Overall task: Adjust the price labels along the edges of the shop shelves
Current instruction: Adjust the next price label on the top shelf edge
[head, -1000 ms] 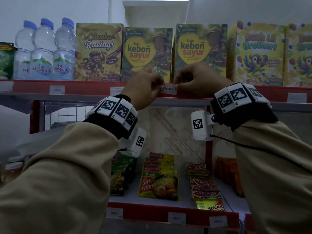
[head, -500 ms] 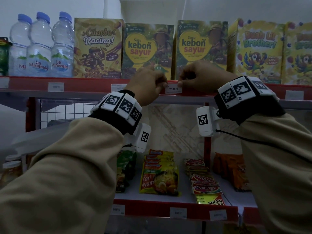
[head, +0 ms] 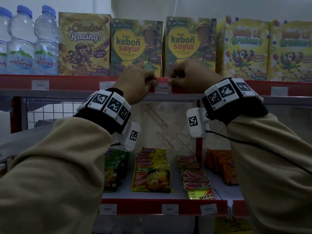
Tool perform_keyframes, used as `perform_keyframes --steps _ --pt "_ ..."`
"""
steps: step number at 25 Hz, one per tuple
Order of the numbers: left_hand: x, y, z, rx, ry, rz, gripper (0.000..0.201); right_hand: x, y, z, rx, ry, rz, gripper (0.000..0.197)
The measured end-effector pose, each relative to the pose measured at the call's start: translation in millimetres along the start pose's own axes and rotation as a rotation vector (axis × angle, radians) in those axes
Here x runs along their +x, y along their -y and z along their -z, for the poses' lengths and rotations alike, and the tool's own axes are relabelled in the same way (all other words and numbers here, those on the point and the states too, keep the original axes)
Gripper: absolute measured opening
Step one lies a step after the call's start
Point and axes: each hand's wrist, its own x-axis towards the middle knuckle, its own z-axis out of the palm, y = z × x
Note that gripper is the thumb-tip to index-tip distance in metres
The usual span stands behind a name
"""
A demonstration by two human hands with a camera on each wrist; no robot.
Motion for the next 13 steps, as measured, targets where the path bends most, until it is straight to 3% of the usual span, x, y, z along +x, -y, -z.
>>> perform_keyframes --steps 9,13 --pt "-2.6 -1.8 -2.0 0.006 -0.018 0.019 0.026 -1.2 0.8 -3.3 0.039 -0.017 -0.026 0.024" --pt "-5.7 -2.8 -2.4 -0.115 -0.079 0.007 0.018 -5.2 -3.6 -6.3 0.120 -0.062 -0.031 0.013"
